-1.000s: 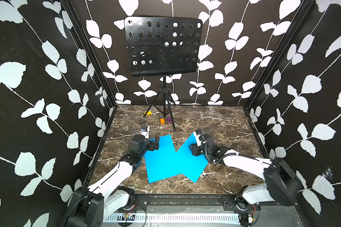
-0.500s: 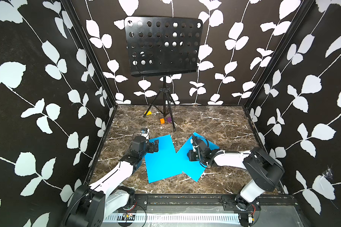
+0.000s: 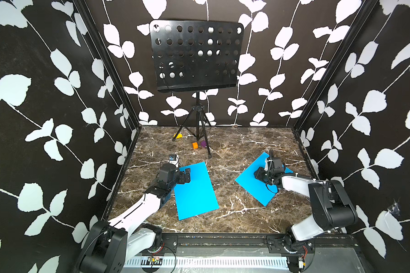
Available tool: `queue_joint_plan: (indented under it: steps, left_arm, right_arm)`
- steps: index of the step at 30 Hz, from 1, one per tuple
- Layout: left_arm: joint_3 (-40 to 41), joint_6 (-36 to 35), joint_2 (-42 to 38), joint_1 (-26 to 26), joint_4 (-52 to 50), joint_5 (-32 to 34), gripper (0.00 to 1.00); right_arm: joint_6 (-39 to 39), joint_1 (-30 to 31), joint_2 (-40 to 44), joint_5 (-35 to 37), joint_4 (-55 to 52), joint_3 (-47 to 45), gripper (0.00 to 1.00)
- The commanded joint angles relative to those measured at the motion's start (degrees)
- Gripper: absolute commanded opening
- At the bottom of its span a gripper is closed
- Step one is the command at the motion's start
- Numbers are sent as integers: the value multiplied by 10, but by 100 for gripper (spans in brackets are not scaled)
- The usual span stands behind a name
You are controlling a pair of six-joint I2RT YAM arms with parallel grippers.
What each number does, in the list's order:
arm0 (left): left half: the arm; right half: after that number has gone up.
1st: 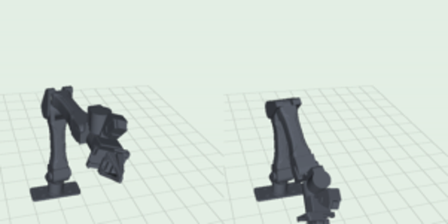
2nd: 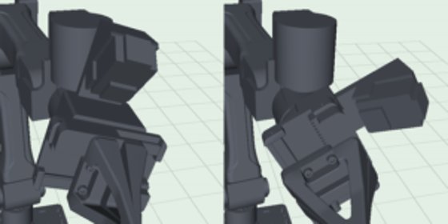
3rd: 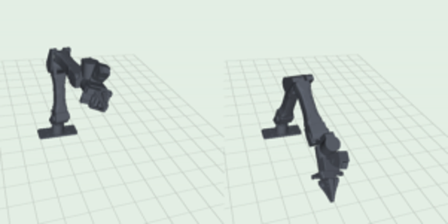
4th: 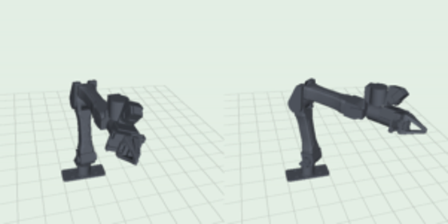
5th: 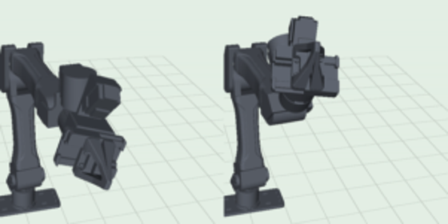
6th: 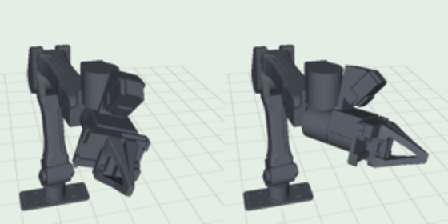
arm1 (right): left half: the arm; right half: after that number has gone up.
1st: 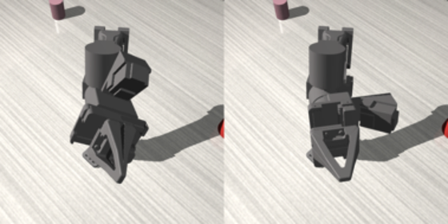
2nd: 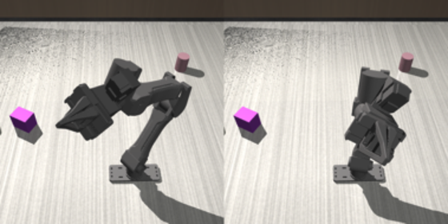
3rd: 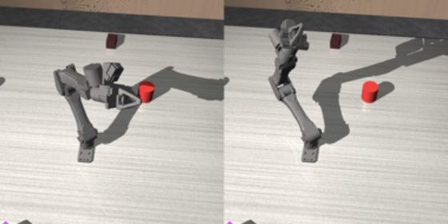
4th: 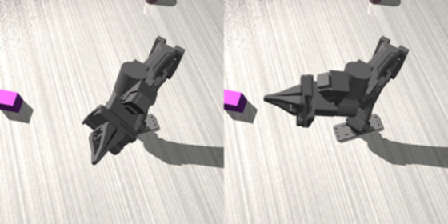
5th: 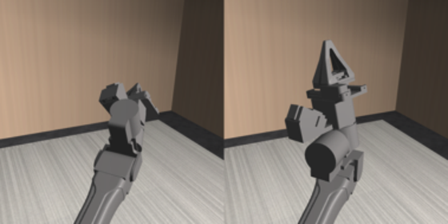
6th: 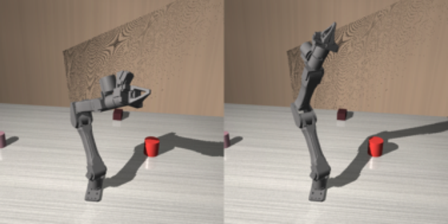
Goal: Fold the rectangular paper in half along the long edge
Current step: Move the paper to the center of the board.
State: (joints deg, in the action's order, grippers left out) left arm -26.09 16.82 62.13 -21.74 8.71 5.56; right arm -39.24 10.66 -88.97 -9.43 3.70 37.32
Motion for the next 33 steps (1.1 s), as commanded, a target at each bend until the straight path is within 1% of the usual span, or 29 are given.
queue_joint_plan:
  steps: [1, 2, 4, 6, 8, 9, 11, 13, 15, 17, 20, 24, 27, 30, 33]
  left_arm:
    - [1, 53, -23, -2, -37, 30, 99]
    - [-2, 69, -26, -2, -56, 39, 99]
    - [-17, 103, -29, -3, -115, 58, 99]
    - [-32, 148, -28, 0, -189, 84, 99]
    - [-38, 202, -27, 6, -256, 108, 99]
    - [-33, 222, -27, 12, -273, 105, 99]
    - [-18, 249, -20, 24, -270, 70, 99]
    - [-13, 264, -3, 28, -269, 36, 99]
    - [-19, 262, 19, 28, -274, 6, 99]
    - [-29, 255, 41, 28, -285, -18, 98]
    - [-41, 240, 79, 28, -287, -56, 94]
    - [-51, 226, 133, 27, -274, -83, 89]
    - [-63, 218, 171, 20, -264, -107, 87]
    - [-81, 216, 198, 0, -258, -117, 87]
    - [-92, 223, 215, -21, -250, -120, 86]
  right_arm:
    - [-15, -4, 10, 47, -54, 11, 37]
    - [-9, -3, 20, 44, -55, 13, 38]
    - [0, 11, 44, 47, -51, 16, 44]
    - [21, 46, 67, 70, -60, 31, 53]
    - [48, 98, 70, 91, -72, 56, 63]
    - [58, 126, 61, 94, -80, 73, 67]
    - [66, 177, 33, 79, -82, 105, 73]
    - [62, 223, -4, 56, -76, 137, 76]
    - [56, 264, -46, 39, -64, 165, 78]
    - [47, 293, -74, 29, -52, 184, 78]
    - [30, 315, -102, 12, -38, 197, 78]
    - [17, 321, -104, 17, -31, 186, 79]
    - [22, 321, -88, 41, -43, 173, 79]
    - [29, 319, -69, 60, -61, 161, 79]
    - [28, 309, -61, 61, -71, 150, 79]
